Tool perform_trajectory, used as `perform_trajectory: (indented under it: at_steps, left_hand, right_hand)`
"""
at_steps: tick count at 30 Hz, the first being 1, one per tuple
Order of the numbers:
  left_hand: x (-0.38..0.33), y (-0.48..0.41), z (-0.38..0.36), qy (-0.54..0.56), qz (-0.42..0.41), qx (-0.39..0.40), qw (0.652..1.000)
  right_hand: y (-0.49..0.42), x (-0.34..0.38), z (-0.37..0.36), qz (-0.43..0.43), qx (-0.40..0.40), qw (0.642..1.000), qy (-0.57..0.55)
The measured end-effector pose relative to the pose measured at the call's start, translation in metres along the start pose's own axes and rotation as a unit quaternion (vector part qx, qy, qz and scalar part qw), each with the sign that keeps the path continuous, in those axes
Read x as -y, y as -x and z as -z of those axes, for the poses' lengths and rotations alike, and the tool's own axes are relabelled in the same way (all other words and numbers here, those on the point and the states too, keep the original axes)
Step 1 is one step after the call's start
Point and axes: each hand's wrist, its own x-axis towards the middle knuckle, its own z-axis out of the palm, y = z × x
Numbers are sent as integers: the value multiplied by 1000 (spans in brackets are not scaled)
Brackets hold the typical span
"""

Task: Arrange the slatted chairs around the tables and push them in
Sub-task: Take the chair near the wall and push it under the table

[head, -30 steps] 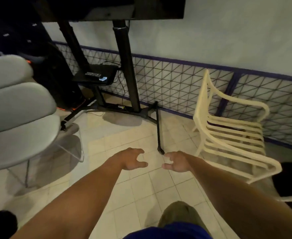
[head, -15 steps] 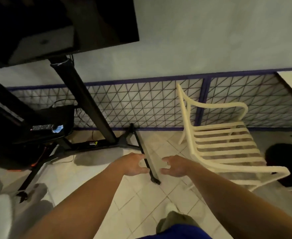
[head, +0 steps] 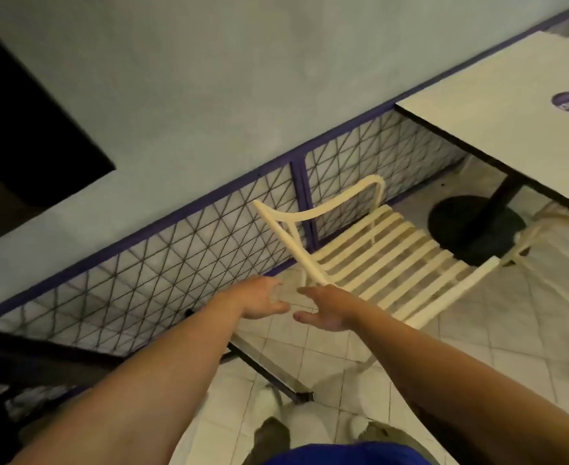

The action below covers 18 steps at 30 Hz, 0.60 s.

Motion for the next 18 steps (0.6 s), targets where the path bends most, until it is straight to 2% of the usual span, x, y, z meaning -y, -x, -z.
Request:
perform_trajectory:
  at_steps: [5,8,12,18]
  left_hand:
    - [13,-75,53,-112,-129,-15,985]
    - [18,-121,73,-179,-189,-11,965]
    - [19,-172,85,-263,-217,34,939]
    - [21,-230,88,-340,-233,138,901]
  right_hand:
    - [-30,3,2,-92,-145,982,-81]
    - [-48,-4,-5,-124,-166,972,-112]
    - [-76,-19,-15,-174,-132,965,-147]
    - [-102,-51,-31,-217,-31,957,-187]
